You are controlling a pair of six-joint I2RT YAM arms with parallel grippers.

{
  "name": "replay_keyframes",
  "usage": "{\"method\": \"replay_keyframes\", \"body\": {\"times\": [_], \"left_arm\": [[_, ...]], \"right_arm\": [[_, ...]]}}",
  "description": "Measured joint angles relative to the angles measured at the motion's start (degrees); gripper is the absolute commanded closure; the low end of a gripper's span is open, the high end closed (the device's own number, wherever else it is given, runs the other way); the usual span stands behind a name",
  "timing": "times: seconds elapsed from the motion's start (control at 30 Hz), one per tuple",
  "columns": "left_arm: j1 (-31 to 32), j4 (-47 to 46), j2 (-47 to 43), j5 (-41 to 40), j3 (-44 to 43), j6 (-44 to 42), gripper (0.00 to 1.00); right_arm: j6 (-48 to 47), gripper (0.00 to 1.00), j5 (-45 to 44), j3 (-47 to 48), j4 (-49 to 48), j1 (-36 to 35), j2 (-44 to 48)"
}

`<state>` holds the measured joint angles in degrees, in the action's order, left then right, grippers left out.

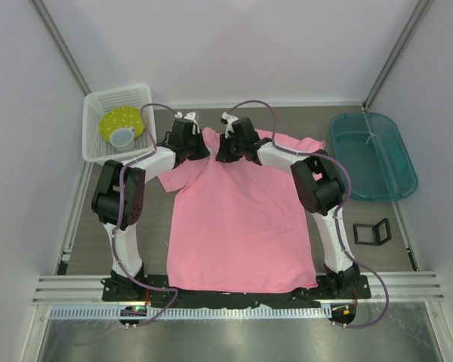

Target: Pin the brooch onto the clothing

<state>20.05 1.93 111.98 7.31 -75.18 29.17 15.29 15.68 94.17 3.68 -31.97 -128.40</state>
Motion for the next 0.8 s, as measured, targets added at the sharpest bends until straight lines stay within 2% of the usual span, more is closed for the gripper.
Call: {"method": "replay_keyframes", "body": {"times": [0.1, 0.8], "left_arm": [[-0.04, 0.0, 0.0, 0.46, 0.0, 0.46, 1.0], [-0.17, 0.0, 0.0, 1.4, 0.0, 0.94, 1.0]], "right_arm": [[-0.11, 0.99, -0.15, 0.02, 0.02, -0.07, 0.0], [-1.68, 0.99, -1.03, 1.97, 2.12, -0.33, -1.2]]}}
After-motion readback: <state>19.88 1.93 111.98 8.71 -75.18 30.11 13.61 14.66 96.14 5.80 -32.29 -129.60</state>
